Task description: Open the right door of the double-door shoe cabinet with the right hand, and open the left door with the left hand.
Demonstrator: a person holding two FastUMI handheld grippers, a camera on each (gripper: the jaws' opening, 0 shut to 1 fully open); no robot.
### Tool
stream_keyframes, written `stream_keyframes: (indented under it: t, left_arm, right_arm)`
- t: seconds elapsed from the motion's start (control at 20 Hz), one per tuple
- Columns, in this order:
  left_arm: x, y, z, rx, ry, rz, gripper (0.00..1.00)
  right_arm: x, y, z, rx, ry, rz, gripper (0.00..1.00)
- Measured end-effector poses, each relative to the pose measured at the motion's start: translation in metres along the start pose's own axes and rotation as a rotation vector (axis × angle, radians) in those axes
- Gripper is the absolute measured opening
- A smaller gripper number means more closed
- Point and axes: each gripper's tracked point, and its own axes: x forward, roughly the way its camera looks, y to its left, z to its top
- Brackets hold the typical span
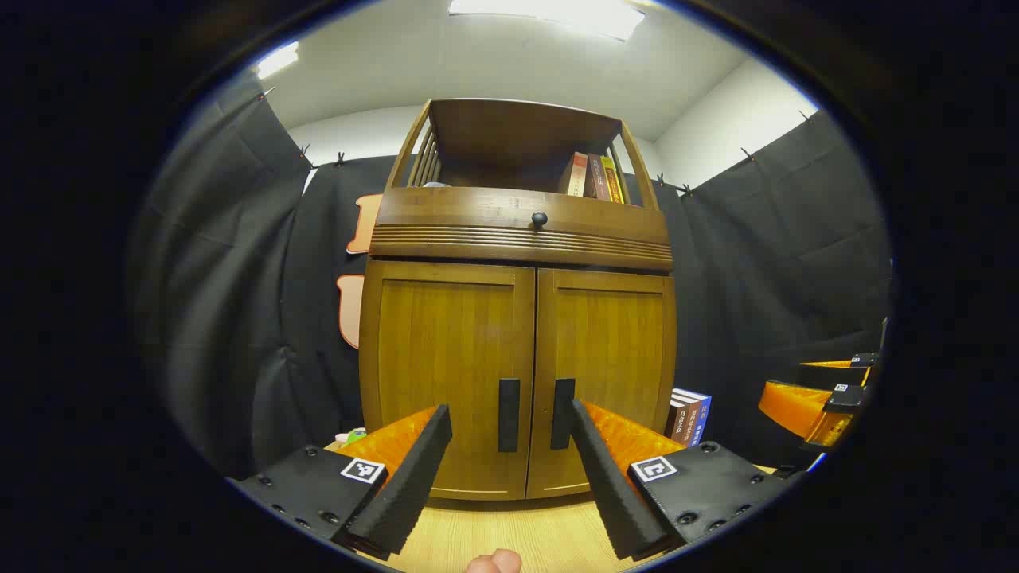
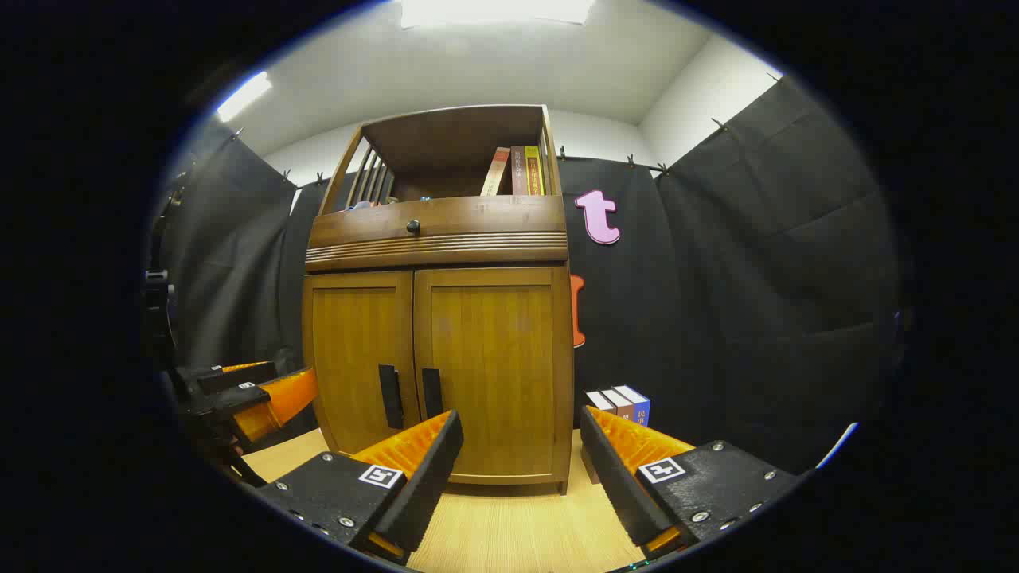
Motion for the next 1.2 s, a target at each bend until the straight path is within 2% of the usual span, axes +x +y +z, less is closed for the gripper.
stream_keyframes:
  t: [0.1,0.85,1.15,1.2]
  left_arm:
    - [0.0018,0.0004,0.001,0.004,-0.001,0.0,0.98]
    - [0.0069,0.007,0.0032,0.019,-0.007,0.016,0.95]
    - [0.0068,0.0083,0.0046,0.023,-0.009,0.016,0.98]
    - [0.007,0.0084,0.005,0.023,-0.011,0.017,0.95]
  right_arm:
    - [0.0,0.0006,0.0015,0.004,-0.006,0.001,0.92]
    - [0.006,-0.0002,-0.0024,-0.004,-0.006,-0.006,0.92]
    - [0.0078,-0.0001,-0.0045,-0.004,-0.002,-0.009,0.92]
    - [0.0077,0.0003,-0.0043,-0.003,-0.002,-0.009,0.92]
